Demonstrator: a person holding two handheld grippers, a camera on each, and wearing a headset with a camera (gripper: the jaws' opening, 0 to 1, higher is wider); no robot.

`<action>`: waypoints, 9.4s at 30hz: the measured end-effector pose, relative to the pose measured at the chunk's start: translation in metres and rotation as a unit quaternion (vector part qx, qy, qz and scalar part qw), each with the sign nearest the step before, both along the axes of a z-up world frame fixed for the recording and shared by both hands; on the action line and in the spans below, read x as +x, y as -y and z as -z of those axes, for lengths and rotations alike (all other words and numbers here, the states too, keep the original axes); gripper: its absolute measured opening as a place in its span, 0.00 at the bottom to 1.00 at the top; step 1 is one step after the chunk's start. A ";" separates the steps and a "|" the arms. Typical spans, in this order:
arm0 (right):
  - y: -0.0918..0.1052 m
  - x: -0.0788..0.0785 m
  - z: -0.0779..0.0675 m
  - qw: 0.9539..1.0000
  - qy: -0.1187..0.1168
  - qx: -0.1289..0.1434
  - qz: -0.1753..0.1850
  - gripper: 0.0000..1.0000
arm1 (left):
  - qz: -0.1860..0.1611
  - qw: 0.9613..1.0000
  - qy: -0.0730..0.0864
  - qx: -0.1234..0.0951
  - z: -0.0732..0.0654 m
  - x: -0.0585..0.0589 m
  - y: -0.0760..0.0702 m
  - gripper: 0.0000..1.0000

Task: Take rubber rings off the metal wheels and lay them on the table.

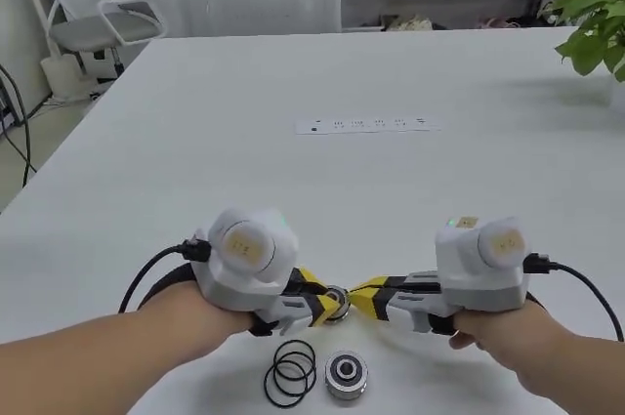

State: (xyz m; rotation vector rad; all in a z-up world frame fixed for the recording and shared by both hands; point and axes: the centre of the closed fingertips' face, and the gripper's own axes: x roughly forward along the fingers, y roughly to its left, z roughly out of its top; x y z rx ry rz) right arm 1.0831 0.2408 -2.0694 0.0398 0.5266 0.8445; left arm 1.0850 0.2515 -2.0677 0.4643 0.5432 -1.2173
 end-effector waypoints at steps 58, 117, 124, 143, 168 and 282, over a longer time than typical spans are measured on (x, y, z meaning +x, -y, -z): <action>-0.013 -0.007 -0.006 0.999 0.005 0.012 -0.040 0.00 | 0.007 1.000 0.004 -0.006 0.000 -0.004 0.000 0.08; -0.017 -0.009 -0.026 0.998 0.022 0.048 -0.046 0.00 | 0.010 0.999 -0.009 -0.040 -0.025 -0.006 -0.023 0.24; -0.019 -0.011 -0.032 0.997 0.023 0.057 -0.048 0.00 | 0.006 0.998 -0.011 -0.057 -0.036 -0.009 -0.032 0.33; -0.029 -0.018 -0.047 0.995 0.030 0.075 -0.057 0.00 | 0.009 0.996 -0.013 -0.090 -0.060 -0.029 -0.051 0.52; -0.045 -0.031 -0.041 0.994 0.007 0.078 -0.082 0.00 | -0.005 0.995 -0.021 -0.101 -0.062 -0.045 -0.076 0.65; -0.033 -0.030 -0.054 0.996 0.025 0.030 -0.077 0.33 | 0.001 0.997 -0.001 -0.080 -0.068 -0.050 -0.092 0.71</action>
